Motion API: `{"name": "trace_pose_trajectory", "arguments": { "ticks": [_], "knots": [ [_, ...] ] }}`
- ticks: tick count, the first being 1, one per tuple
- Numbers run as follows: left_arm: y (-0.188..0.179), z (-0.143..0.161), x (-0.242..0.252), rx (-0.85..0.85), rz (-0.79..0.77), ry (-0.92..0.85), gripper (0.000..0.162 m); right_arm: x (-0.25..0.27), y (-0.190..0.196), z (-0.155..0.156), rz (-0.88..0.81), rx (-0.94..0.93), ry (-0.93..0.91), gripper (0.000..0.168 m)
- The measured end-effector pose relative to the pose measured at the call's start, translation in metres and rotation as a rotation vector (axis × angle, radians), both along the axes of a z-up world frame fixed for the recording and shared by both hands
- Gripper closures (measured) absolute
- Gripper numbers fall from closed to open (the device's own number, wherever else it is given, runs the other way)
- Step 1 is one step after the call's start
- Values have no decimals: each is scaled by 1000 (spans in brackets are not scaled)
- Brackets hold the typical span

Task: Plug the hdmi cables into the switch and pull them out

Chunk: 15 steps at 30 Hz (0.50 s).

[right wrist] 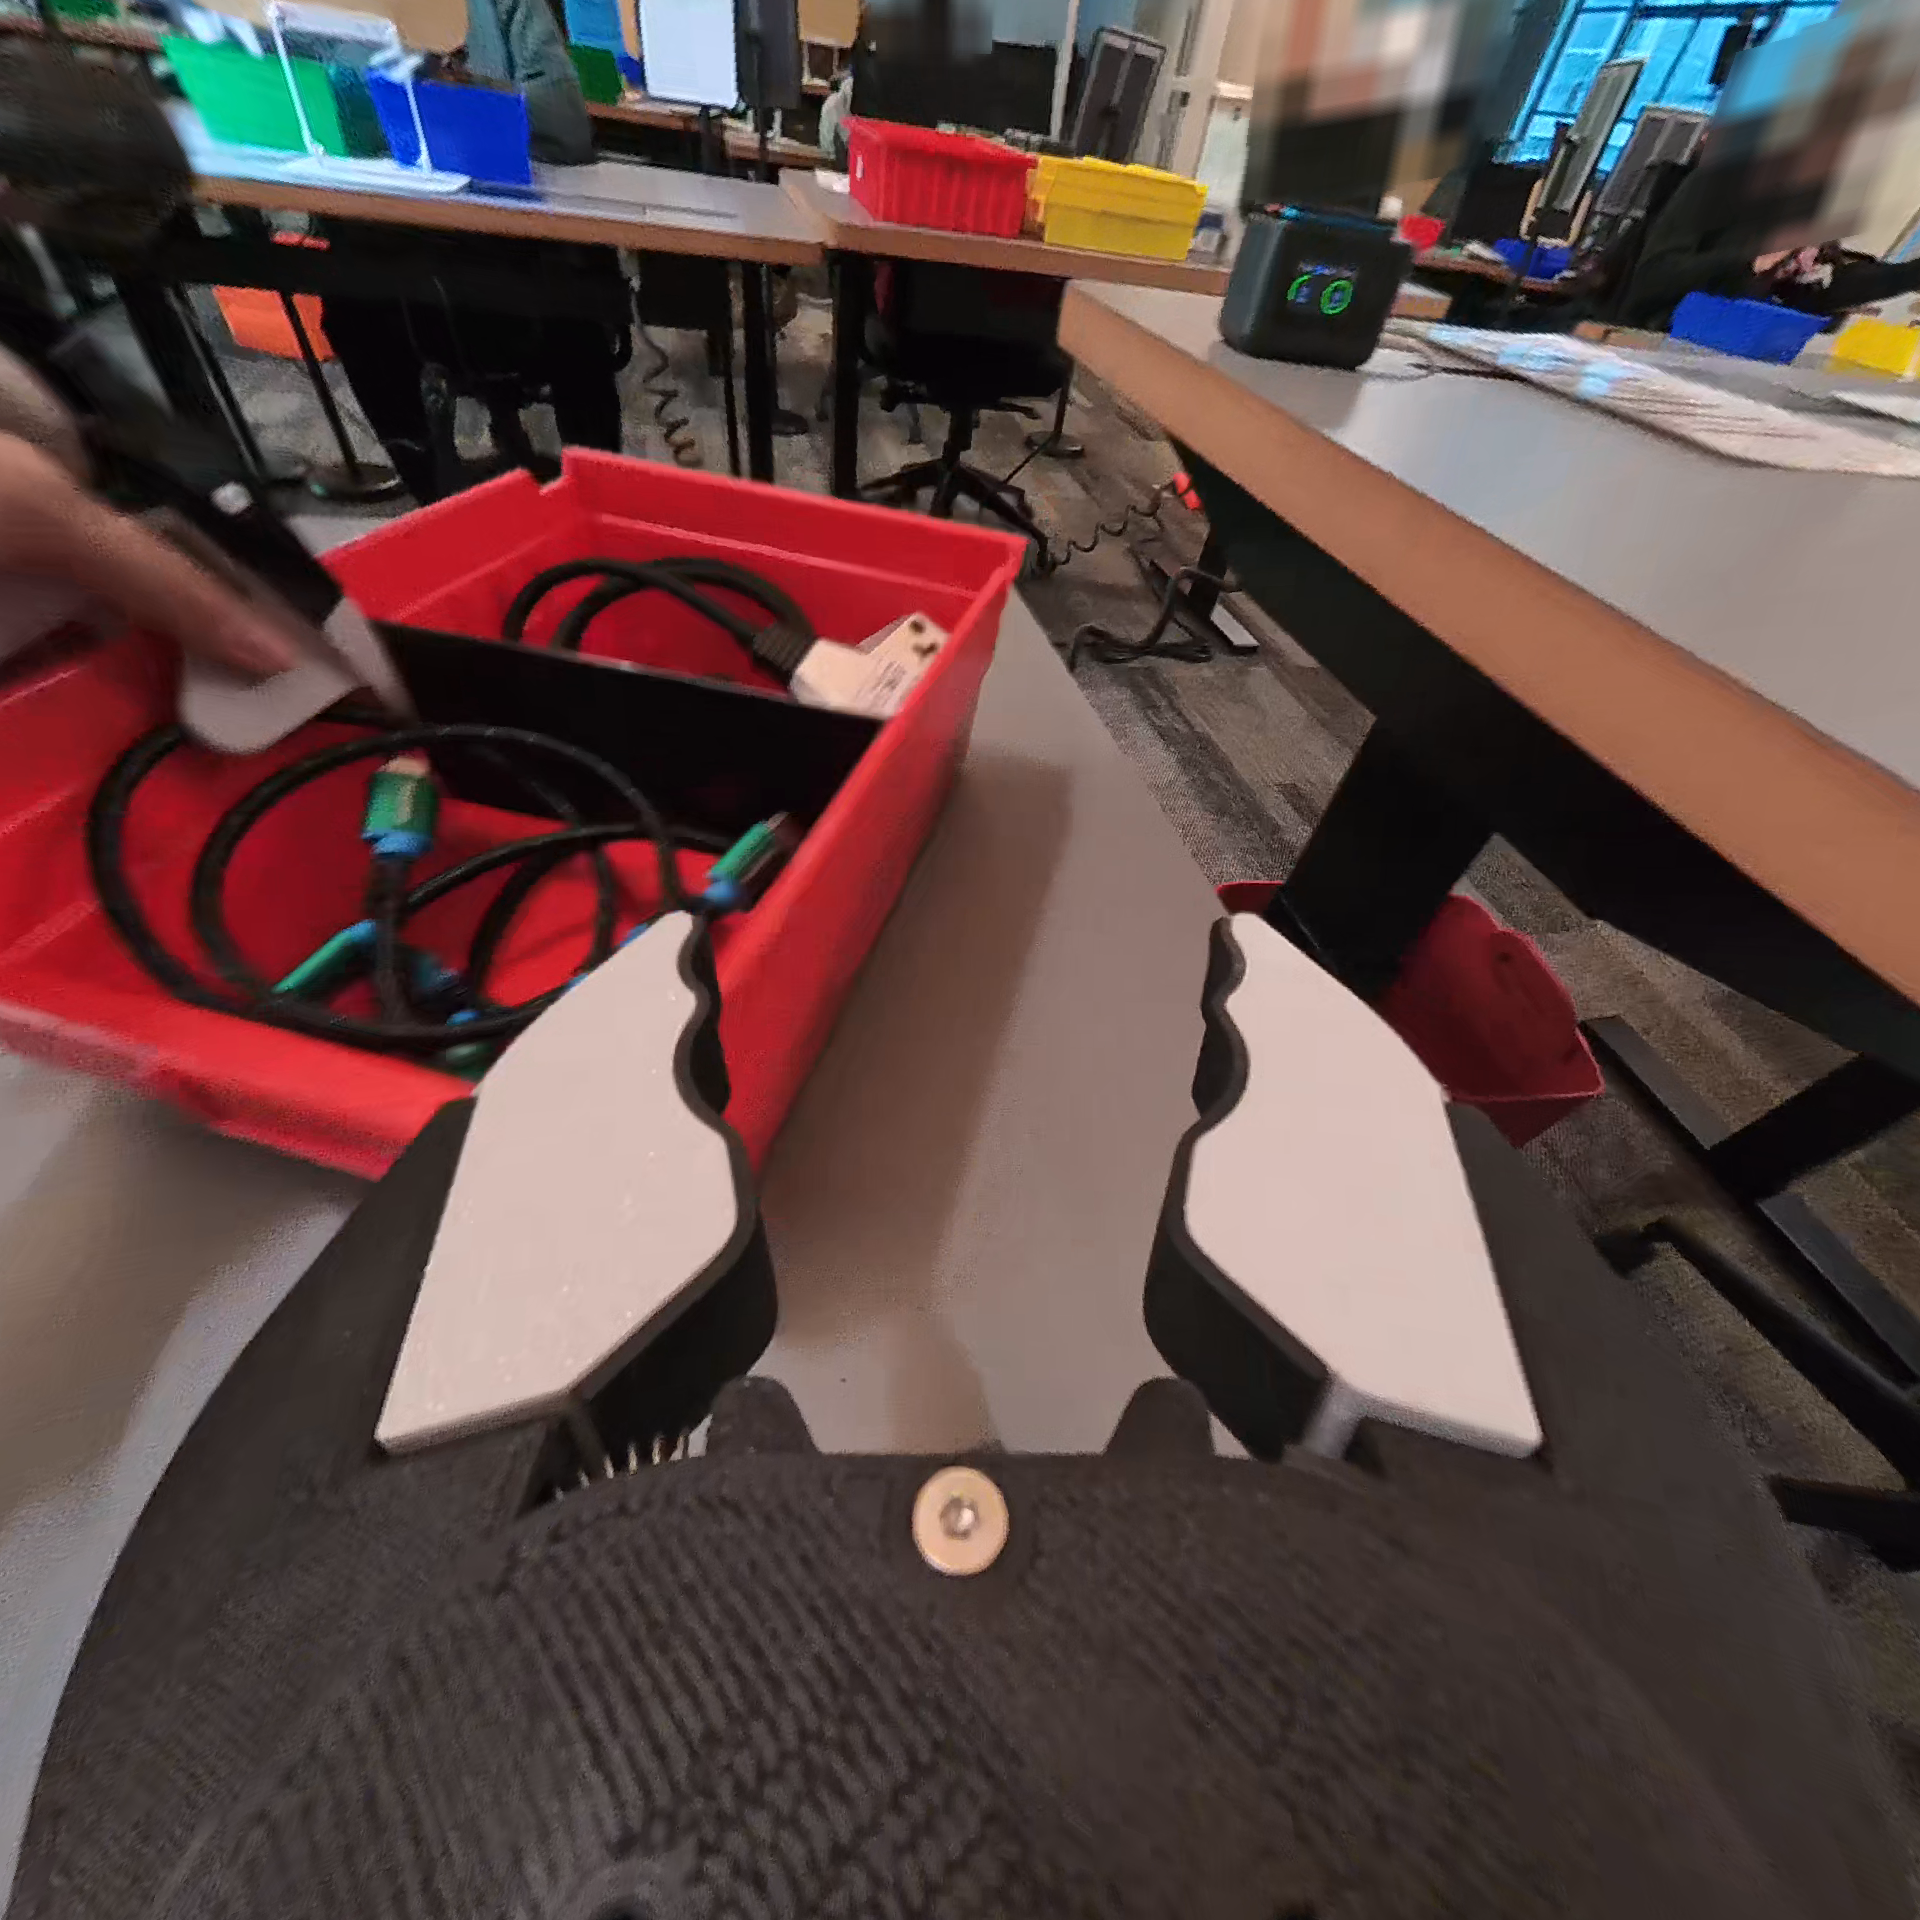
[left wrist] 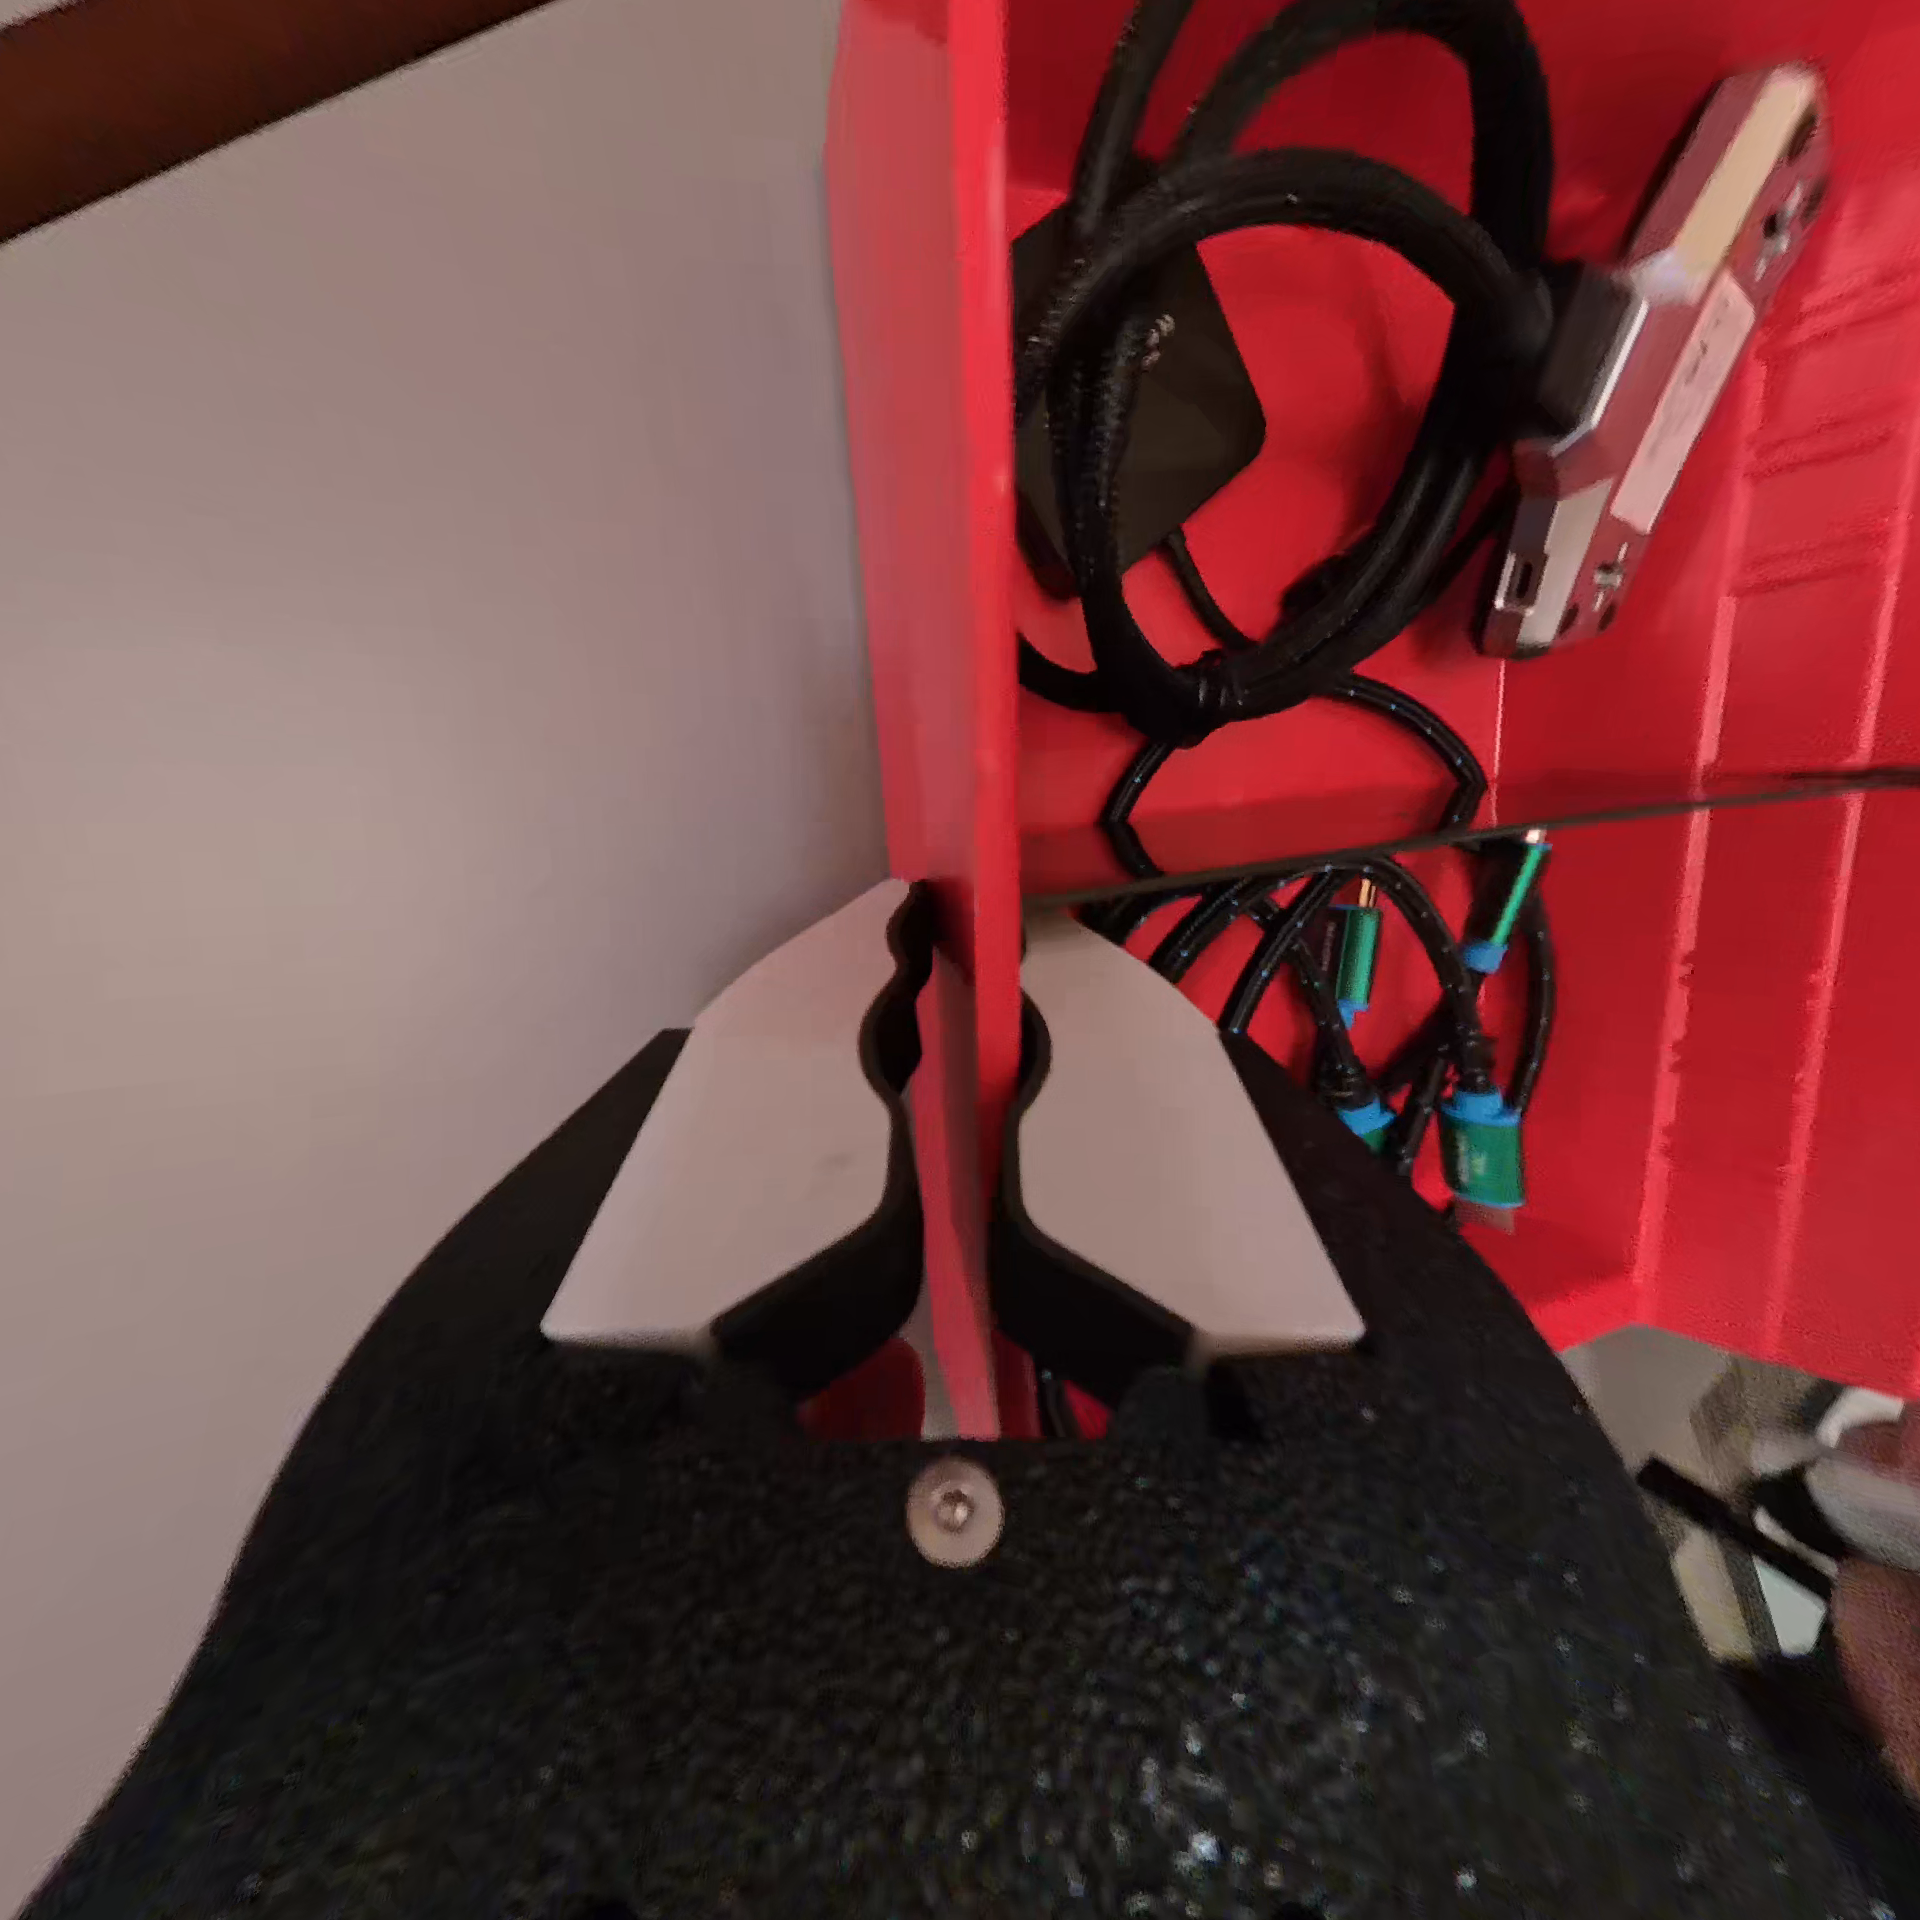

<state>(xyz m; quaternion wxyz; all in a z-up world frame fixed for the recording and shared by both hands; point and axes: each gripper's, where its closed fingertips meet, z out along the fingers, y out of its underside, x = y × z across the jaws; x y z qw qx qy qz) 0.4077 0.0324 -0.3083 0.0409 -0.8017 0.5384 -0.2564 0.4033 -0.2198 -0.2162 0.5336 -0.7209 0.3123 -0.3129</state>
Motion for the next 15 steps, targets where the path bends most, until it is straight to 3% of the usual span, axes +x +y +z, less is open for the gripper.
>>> {"name": "trace_pose_trajectory", "arguments": {
  "ticks": [1, 5, 8, 11, 15],
  "knots": [
    [2, 0, -8, -14, -33, 1, 154, 1, -5, 5, -11, 17, -1, 79],
    [20, 11, -56, 32, -161, -3, 155, -1, -19, 24, -40, 38, -41, 82],
    [41, 38, -110, 73, -225, -17, 155, -8, -11, 30, -17, 23, -53, 83],
    [64, 78, -184, 76, -277, -33, 155, -22, 17, 30, 57, -2, -54, 83],
    [108, 130, -302, 81, -254, -54, 155, -68, 85, 25, 266, -14, -15, 82]
  ]
}}
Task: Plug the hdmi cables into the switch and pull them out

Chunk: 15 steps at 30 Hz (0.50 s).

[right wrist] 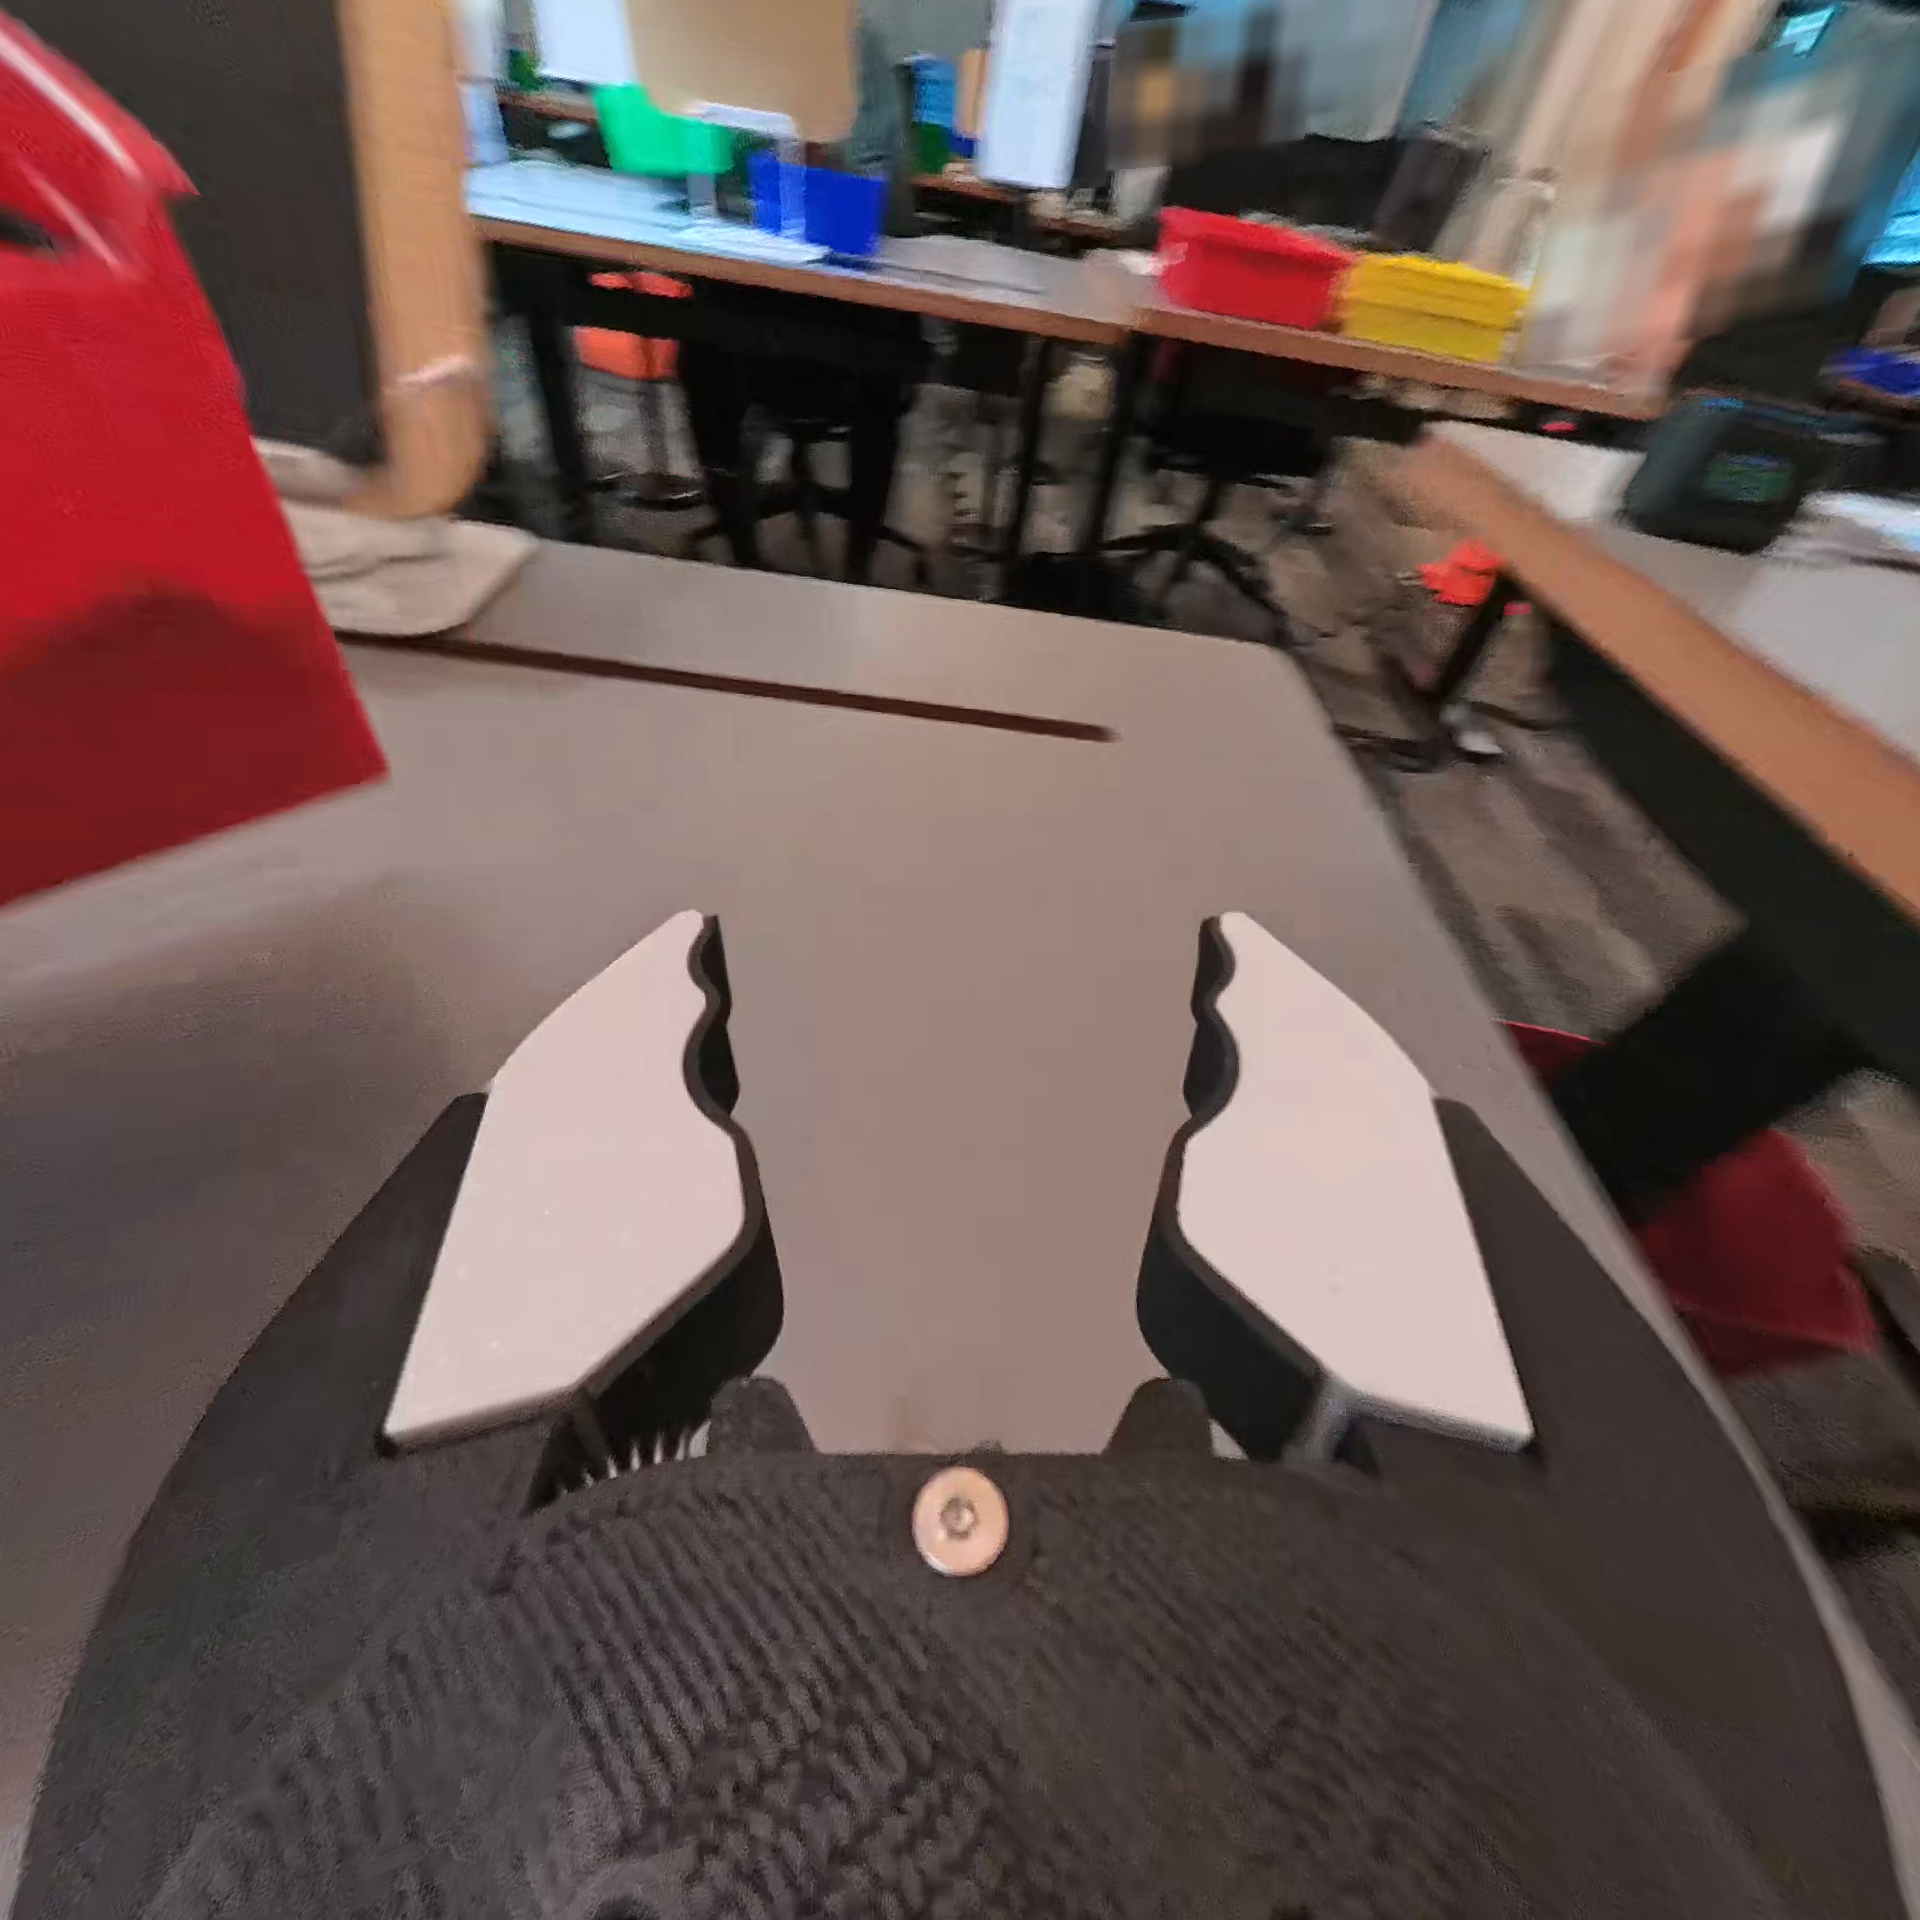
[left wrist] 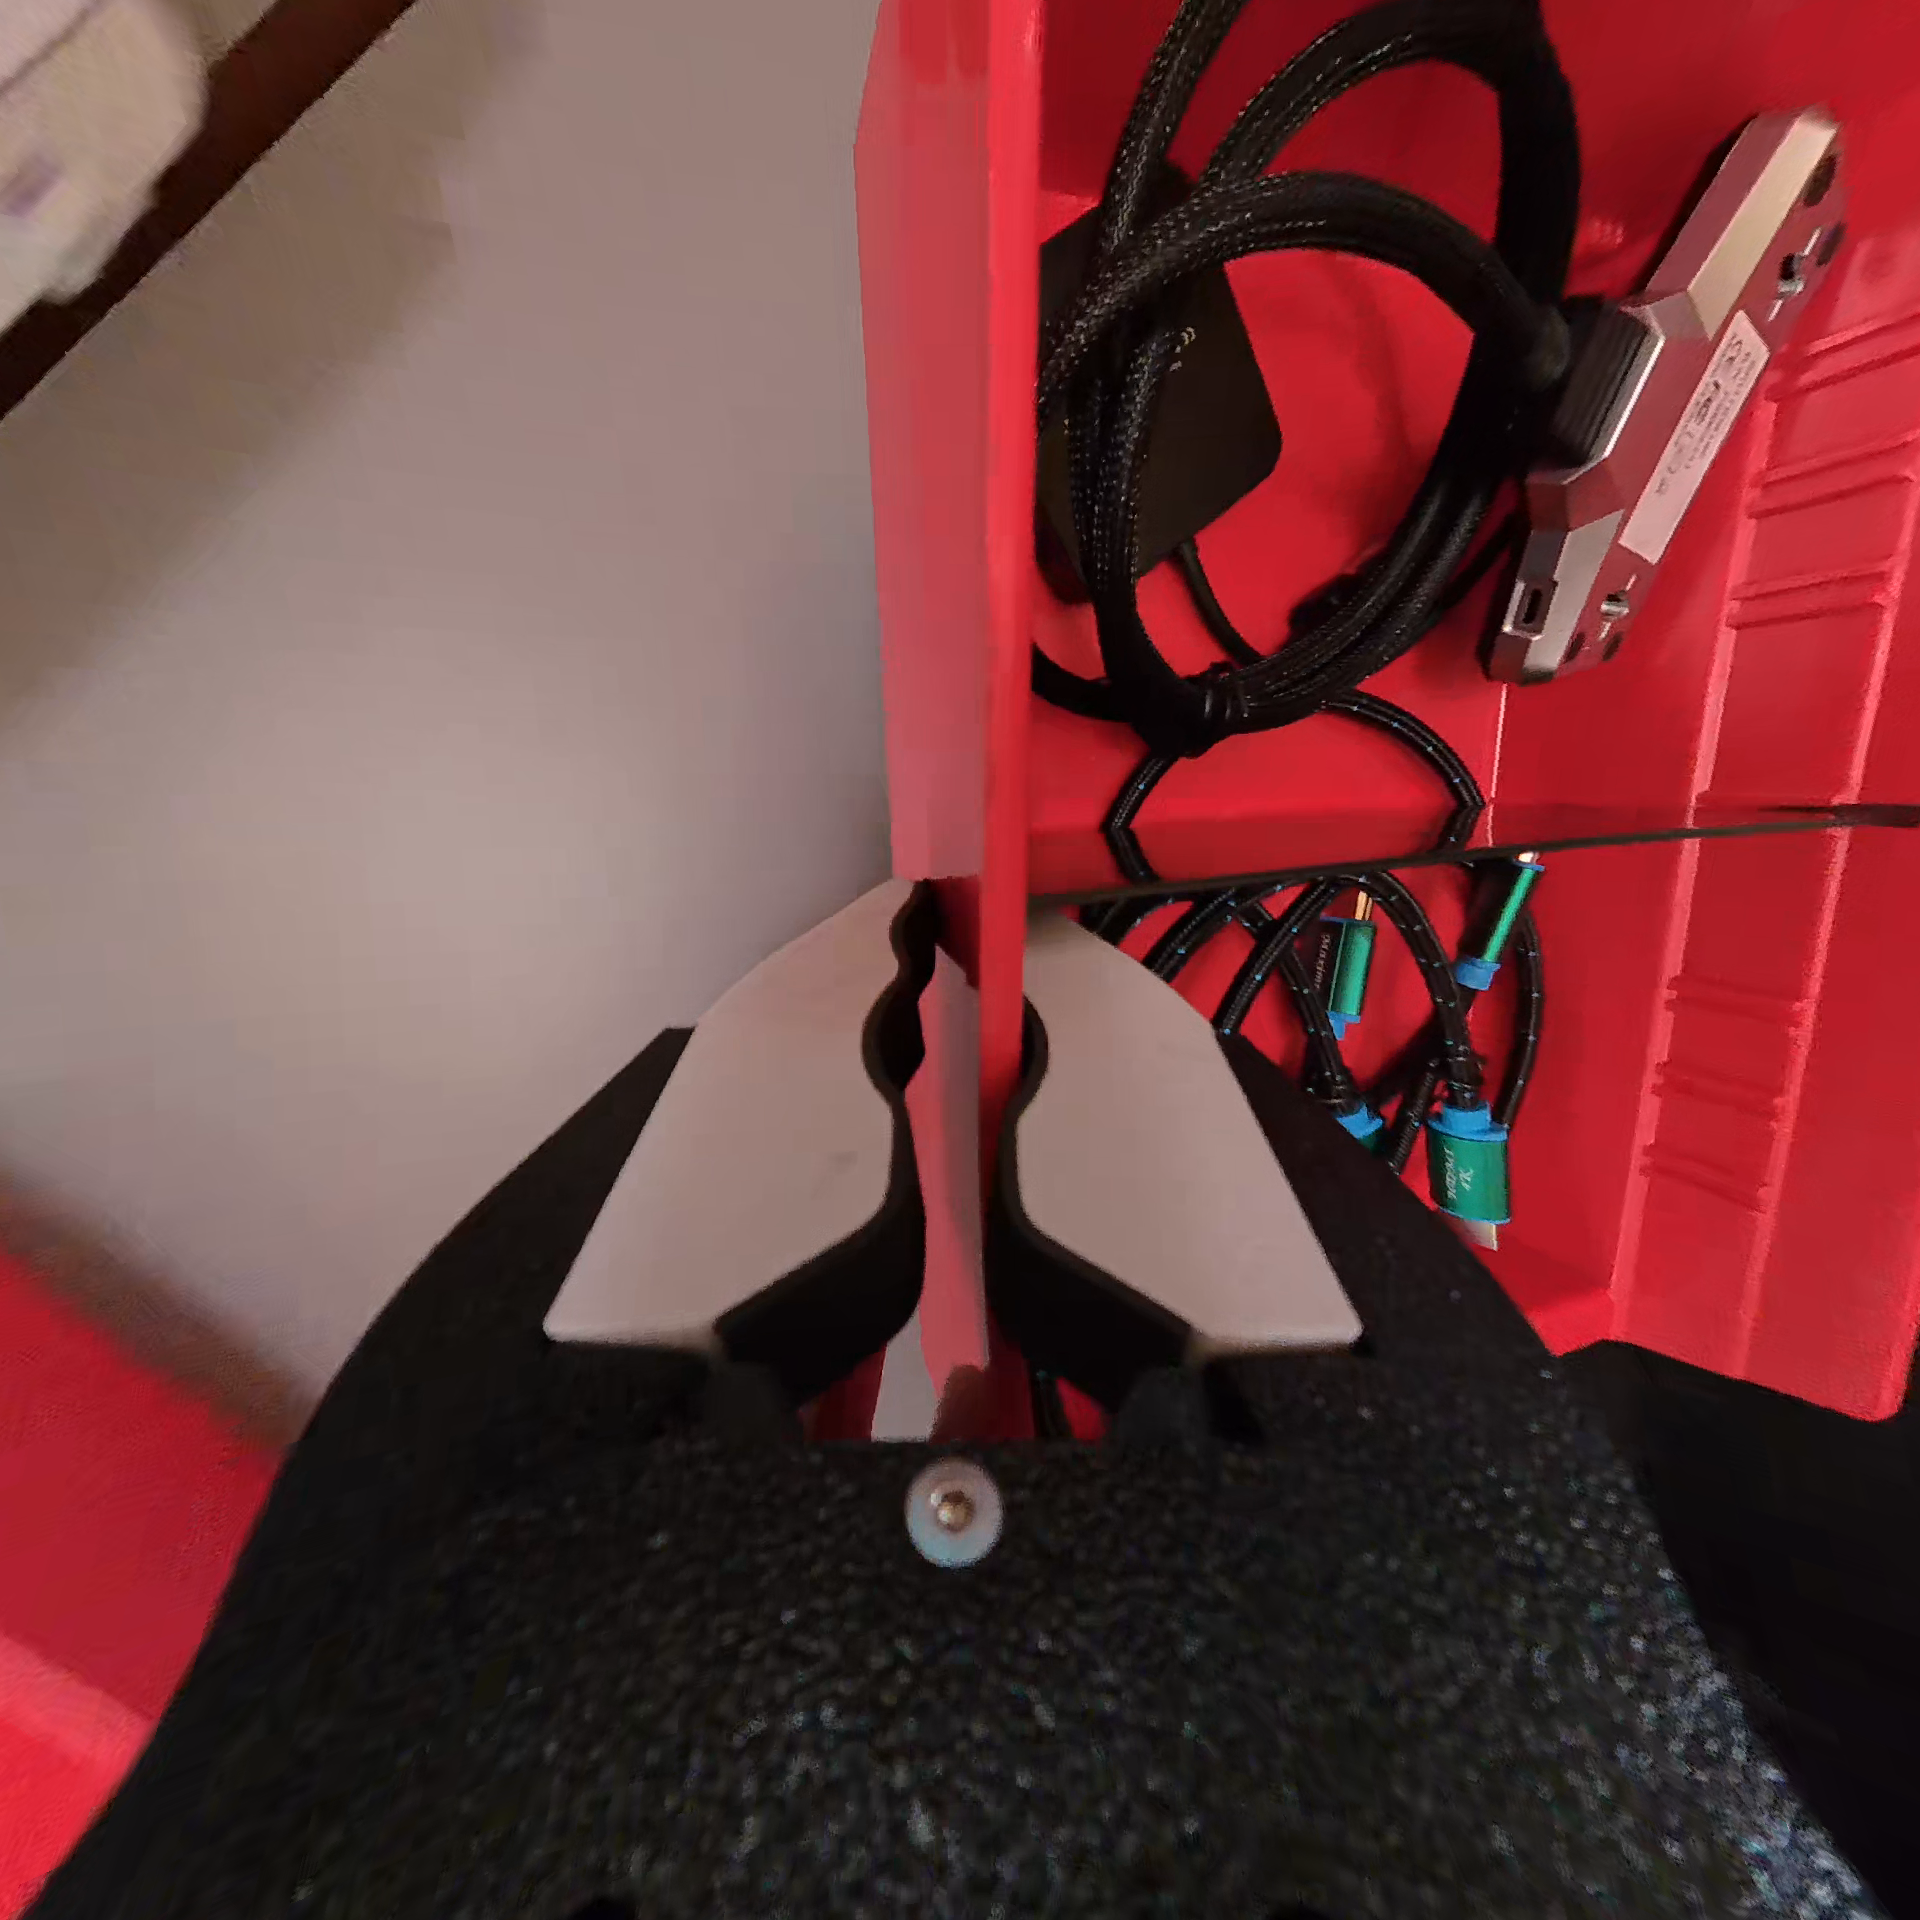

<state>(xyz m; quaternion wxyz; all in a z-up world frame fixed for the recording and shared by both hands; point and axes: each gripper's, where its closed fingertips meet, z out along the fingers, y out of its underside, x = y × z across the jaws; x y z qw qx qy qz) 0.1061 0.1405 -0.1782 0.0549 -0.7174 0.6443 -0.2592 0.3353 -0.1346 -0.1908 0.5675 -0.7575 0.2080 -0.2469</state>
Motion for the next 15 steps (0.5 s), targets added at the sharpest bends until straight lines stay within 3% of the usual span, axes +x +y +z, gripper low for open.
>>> {"name": "trace_pose_trajectory", "arguments": {
  "ticks": [6, 8, 12, 15],
  "knots": [
    [108, 64, -204, 114, 334, -28, 154, -151, 126, -10, 493, 102, 278, 80],
    [141, 79, -275, 139, 492, -47, 153, -198, 165, -13, 628, 102, 277, 80],
    [188, 88, -406, 153, 797, -61, 152, -259, 245, -5, 761, 15, 195, 78],
    [209, 81, -489, 169, 974, -44, 152, -306, 313, 5, 817, -8, 278, 76]
  ]
}}
